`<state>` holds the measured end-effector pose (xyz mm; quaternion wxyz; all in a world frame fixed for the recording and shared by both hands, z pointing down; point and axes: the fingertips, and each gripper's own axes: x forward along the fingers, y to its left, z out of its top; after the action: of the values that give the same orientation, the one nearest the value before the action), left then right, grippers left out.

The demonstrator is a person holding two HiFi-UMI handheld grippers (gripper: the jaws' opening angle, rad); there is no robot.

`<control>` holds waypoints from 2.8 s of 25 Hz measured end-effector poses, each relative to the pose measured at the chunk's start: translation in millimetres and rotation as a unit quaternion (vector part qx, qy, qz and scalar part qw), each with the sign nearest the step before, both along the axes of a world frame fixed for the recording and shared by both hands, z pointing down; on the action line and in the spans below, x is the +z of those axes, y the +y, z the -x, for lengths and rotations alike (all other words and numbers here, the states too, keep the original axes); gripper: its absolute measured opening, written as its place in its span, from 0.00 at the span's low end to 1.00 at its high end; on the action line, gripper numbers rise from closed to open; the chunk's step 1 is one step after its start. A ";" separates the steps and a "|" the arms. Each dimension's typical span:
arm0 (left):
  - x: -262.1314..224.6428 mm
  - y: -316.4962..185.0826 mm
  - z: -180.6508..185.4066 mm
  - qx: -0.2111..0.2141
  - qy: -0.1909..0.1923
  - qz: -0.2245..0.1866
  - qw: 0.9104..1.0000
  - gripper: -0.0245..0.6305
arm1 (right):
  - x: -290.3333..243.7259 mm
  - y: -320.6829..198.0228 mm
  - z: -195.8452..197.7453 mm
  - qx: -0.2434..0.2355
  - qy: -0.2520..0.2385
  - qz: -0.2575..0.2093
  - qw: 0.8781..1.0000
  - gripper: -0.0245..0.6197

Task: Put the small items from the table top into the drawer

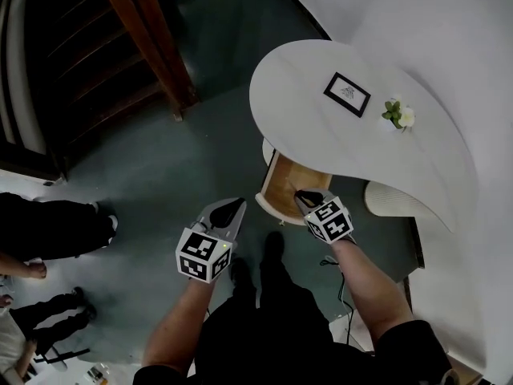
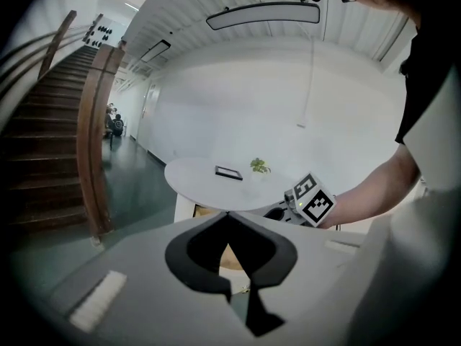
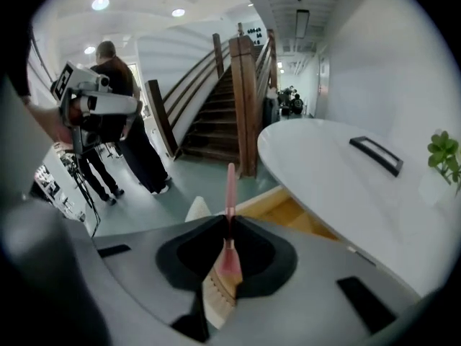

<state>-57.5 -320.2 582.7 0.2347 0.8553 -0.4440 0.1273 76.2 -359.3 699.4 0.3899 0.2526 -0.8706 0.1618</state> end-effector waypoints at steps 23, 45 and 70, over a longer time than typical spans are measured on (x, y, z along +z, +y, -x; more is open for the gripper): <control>65.5 -22.6 -9.1 -0.029 -0.006 0.058 0.998 0.05 | 158.6 -18.1 -7.3 -0.177 0.172 0.099 0.964 0.12; 14.6 6.1 19.2 -0.032 0.005 0.018 0.999 0.05 | 92.7 -5.1 1.9 -0.087 0.142 0.078 0.983 0.12; -104.9 90.7 58.5 0.016 0.010 -0.077 0.997 0.05 | -182.4 98.9 42.3 0.139 -0.141 -0.098 0.975 0.06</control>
<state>-116.1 -229.5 477.8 0.1707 0.8790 -0.4364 0.0879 33.9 -260.4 517.0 0.2107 0.3828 -0.8847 0.1626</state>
